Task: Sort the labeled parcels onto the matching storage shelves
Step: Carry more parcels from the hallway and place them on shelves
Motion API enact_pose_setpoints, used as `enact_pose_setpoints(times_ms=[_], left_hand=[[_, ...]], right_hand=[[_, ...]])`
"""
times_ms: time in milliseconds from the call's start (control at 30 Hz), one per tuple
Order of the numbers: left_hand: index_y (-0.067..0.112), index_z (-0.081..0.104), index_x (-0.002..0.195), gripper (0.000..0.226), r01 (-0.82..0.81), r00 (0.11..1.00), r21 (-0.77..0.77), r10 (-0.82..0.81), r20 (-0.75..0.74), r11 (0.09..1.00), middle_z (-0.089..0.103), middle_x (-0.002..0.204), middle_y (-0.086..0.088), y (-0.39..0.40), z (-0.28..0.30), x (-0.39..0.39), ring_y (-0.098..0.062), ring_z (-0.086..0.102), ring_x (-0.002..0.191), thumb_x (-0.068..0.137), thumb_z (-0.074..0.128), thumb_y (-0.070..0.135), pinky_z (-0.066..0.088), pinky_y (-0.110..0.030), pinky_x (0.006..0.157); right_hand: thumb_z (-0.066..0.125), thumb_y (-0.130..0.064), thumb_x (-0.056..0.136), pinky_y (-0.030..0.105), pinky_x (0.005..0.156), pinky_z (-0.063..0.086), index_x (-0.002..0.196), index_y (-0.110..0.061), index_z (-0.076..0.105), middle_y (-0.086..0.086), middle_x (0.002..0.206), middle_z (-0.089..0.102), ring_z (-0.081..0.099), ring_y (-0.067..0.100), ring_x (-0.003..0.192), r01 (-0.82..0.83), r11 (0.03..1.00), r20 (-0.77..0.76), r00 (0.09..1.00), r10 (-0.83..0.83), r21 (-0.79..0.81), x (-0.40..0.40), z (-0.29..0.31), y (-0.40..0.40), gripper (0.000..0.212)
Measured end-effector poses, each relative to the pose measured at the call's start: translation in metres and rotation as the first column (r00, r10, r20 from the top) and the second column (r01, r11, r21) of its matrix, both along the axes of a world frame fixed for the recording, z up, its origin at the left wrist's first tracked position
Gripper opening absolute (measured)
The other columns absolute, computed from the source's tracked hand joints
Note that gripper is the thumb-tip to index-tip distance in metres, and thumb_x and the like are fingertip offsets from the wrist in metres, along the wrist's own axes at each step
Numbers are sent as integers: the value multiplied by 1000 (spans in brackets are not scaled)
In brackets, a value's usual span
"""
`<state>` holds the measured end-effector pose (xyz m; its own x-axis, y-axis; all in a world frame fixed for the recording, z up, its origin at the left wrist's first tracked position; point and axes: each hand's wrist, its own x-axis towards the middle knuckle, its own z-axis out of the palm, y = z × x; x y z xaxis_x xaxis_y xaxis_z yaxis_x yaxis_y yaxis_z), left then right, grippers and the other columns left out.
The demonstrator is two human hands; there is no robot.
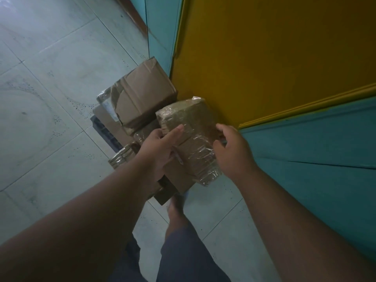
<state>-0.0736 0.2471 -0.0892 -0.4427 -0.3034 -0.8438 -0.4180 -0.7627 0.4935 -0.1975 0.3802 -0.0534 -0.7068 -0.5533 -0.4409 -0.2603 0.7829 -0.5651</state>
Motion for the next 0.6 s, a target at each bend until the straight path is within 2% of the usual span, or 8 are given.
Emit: enact_pose_setpoints(times_ms=[100,167,200,300,400,500,600], left_hand=[[9,60,123,40,-9,997,5,10,-79,1000,76,110,-11,-5,37,19,-26,73,103,93,67,34,56,-41,92],[11,60,123,37,-42,994,20,44,-105,999,76,109,-11,-13,62,36,-26,74,101,95,63,35,56,-42,90],[11,59,124,38,-56,993,24,58,-106,998,76,109,-10,-18,76,45,-25,74,100,95,63,36,55,-42,90],[15,60,120,37,-98,988,16,99,-117,995,78,103,-7,-34,110,67,-23,76,90,94,64,42,57,-40,81],[18,61,111,35,-138,984,48,142,-109,989,77,100,-7,-47,141,77,-25,75,87,89,69,44,59,-40,78],[18,58,122,47,-111,977,66,121,-175,992,74,108,-9,-57,172,80,-27,73,95,85,75,42,60,-42,79],[18,54,131,54,16,949,20,-8,-316,1000,70,118,-11,-62,206,91,-31,70,103,86,72,42,59,-39,70]], right_hand=[[58,-19,97,5,83,39,145,-20,47,-11,129,50,47,1,111,-62,997,-9,998,62,-48,16,44,5,49],[63,-28,94,2,84,32,147,-24,43,-12,135,48,43,-1,115,-141,989,-22,990,140,-37,32,74,9,57],[66,-35,92,6,87,32,149,-26,39,-9,141,46,41,0,119,-178,984,-30,984,177,-13,43,87,10,63],[70,-63,78,33,105,38,154,-32,22,-5,157,28,31,13,138,-248,957,-76,962,261,148,79,121,10,95],[70,-77,64,48,113,31,156,-28,11,2,160,17,22,24,144,-231,933,-217,931,294,277,117,142,2,120],[71,-75,60,52,103,40,153,-21,22,11,148,32,35,32,132,-106,972,-394,901,183,209,139,164,-7,119],[77,-71,57,52,100,43,150,-21,30,8,140,39,39,29,126,-17,996,-415,908,53,89,154,196,-8,115]])
